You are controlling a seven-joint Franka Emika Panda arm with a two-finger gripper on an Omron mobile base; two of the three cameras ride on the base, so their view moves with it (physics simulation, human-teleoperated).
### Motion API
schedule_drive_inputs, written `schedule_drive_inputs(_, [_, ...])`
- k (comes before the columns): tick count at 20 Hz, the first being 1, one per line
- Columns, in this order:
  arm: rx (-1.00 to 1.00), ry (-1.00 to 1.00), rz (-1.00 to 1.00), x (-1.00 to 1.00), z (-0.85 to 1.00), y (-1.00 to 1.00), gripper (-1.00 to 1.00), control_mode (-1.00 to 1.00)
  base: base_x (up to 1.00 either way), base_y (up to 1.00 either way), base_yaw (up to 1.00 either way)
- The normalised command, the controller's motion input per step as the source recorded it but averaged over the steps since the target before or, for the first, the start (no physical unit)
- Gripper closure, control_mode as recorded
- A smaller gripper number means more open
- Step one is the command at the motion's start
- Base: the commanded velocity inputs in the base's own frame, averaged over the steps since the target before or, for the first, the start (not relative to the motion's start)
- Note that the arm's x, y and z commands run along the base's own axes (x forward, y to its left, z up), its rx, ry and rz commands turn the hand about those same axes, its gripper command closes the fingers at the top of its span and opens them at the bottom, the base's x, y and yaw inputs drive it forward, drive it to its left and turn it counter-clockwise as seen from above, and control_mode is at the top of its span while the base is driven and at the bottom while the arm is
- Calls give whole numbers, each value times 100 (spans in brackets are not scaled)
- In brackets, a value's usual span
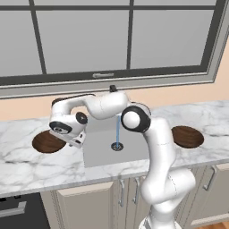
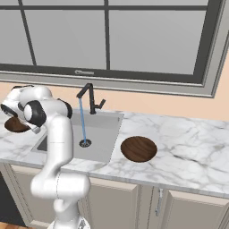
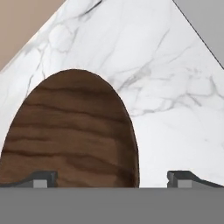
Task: Rinse each bowl for a few seconds and place them down in the sink or on the counter.
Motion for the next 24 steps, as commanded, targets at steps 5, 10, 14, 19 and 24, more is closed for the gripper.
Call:
schedule_drive_inputs(5, [-2,0,3,49,-11,21,-100,-100,0,0,0])
schedule_drive_inputs(10, [-4,0,2,39,-13,30,-100,-100,0,0,0])
schedule_drive_inputs(14, [-5,0,1,38,-5,30,-100,-100,0,0,0])
schedule_drive_inputs(19, [-9,0,0,31,2,32,100,-100,0,0,0])
schedule_drive_inputs(24, [-5,0,0,10,15,15,100,-100,0,0,0])
